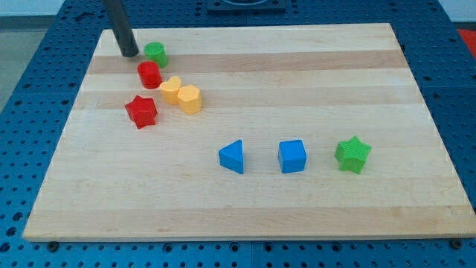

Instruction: Push the green circle to the center

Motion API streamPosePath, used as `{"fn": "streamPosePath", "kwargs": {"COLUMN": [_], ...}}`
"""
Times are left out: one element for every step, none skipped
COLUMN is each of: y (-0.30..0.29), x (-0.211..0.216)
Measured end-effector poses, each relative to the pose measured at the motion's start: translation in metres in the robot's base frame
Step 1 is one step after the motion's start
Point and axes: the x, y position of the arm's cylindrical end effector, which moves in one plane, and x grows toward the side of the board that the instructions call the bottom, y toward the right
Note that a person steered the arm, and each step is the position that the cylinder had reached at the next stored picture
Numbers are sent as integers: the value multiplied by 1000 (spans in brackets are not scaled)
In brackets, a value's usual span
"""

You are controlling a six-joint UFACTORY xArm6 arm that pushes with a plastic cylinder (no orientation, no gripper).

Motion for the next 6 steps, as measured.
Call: {"fn": "streamPosePath", "kwargs": {"y": [33,66,93,104,122,155], "x": [7,15,26,41,56,68]}}
